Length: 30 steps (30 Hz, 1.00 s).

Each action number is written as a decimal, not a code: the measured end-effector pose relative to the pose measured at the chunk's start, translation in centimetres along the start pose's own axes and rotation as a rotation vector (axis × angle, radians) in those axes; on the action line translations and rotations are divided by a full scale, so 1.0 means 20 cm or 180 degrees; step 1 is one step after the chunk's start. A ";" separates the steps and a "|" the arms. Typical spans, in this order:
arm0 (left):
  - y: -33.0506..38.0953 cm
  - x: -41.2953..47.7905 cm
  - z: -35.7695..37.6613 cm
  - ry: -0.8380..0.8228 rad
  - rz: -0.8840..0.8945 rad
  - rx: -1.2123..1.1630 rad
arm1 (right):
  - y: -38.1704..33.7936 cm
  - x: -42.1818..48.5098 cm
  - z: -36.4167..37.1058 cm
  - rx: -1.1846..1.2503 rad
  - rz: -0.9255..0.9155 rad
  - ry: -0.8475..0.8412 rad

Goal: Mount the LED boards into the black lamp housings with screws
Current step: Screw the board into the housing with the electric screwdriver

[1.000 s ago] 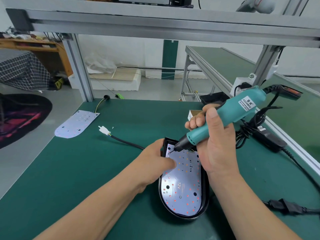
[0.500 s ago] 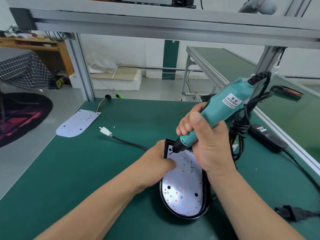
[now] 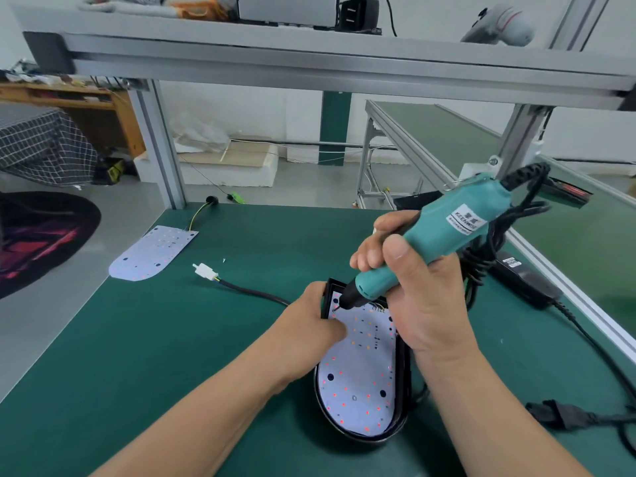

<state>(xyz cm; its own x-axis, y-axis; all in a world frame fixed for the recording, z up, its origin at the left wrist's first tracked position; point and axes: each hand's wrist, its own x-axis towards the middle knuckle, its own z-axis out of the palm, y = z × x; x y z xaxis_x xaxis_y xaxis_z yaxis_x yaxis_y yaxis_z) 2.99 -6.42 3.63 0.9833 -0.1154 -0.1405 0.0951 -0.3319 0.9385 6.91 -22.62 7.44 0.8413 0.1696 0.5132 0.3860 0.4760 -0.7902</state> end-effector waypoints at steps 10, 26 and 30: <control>0.01 -0.01 -0.05 0.0072 -0.0046 -0.0017 | -0.15 0.05 -0.12 0.0623 -0.0338 0.0540; 0.18 -0.09 -0.09 0.1713 0.2303 0.3324 | -0.03 0.11 -0.48 0.1420 0.0049 0.2249; 0.17 -0.07 -0.10 0.1957 0.2154 0.2918 | -0.02 0.11 -0.48 0.1417 0.0000 0.2201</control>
<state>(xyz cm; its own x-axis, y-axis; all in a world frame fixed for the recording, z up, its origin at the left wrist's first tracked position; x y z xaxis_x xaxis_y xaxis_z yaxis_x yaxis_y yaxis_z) 2.18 -5.54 7.60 0.7269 -0.1458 0.6711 -0.3458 -0.9220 0.1743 12.19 -30.84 5.67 0.9405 -0.3312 0.0761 0.3223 0.7984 -0.5086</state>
